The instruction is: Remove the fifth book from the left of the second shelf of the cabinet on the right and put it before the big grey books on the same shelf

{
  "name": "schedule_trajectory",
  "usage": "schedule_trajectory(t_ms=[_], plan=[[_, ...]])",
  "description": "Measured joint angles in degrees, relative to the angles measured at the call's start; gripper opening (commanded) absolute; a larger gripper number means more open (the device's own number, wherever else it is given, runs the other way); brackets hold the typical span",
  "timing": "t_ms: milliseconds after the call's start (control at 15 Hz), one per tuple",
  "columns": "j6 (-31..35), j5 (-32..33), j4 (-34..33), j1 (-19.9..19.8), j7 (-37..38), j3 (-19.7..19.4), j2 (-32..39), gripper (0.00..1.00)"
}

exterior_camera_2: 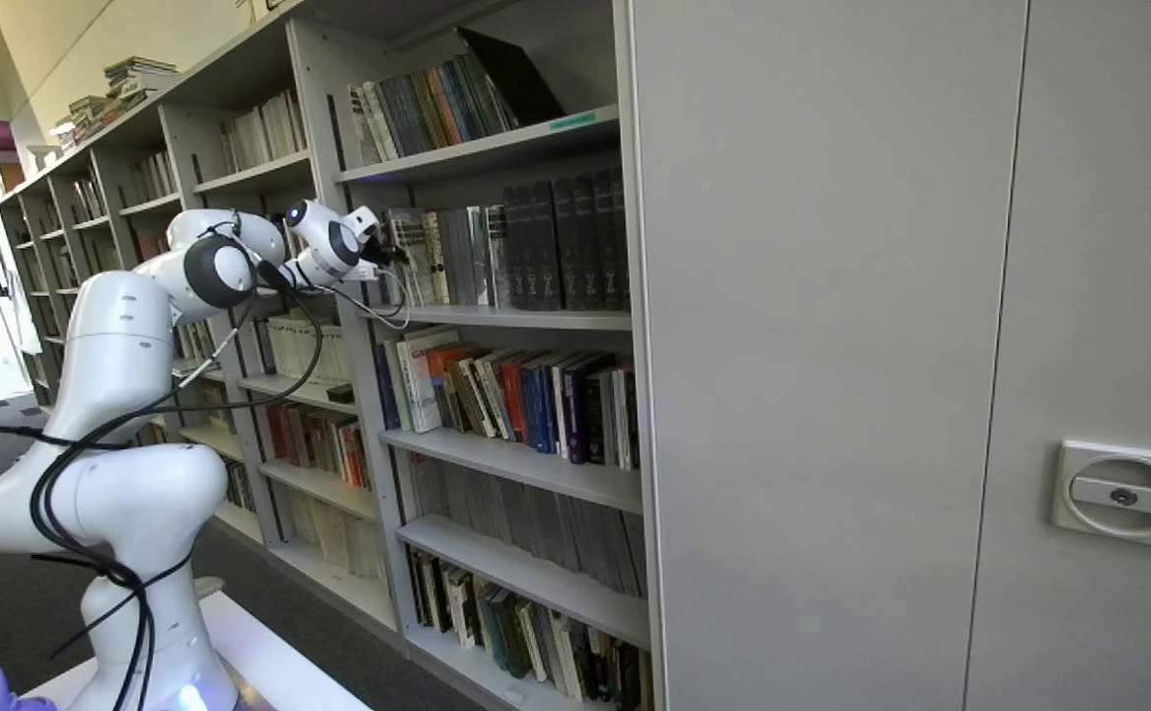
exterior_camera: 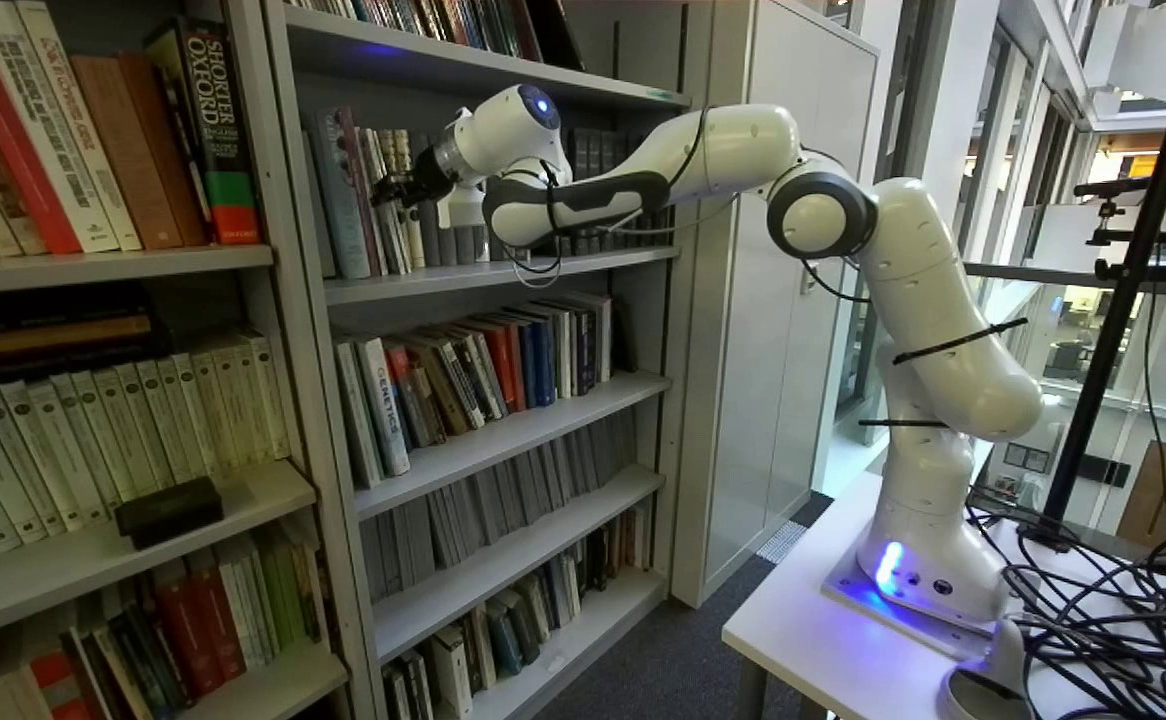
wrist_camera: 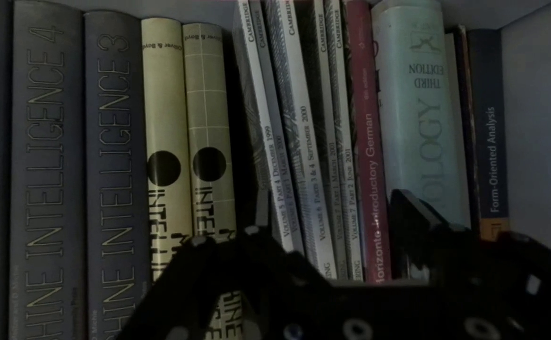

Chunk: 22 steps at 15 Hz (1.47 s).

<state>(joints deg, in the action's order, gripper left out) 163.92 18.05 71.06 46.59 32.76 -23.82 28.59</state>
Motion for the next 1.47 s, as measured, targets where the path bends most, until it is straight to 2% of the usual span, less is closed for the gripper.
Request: schedule_trajectory(t_ms=[933,1067,1200,1333,1467], plan=[[-0.4,-0.2,-4.1,-0.2,0.0,-0.1,2.5,1.0],[-0.7,-0.2,-4.3,-0.3,0.0,-0.2,2.5,0.83],[-1.1,-0.2,-4.3,-0.3,0.0,-0.2,2.5,0.71],[-1.8,-0.2,-4.4,-0.3,0.0,-0.3,2.5,0.46],[-2.4,-0.2,-4.4,-0.4,0.0,-0.4,2.5,0.37]])
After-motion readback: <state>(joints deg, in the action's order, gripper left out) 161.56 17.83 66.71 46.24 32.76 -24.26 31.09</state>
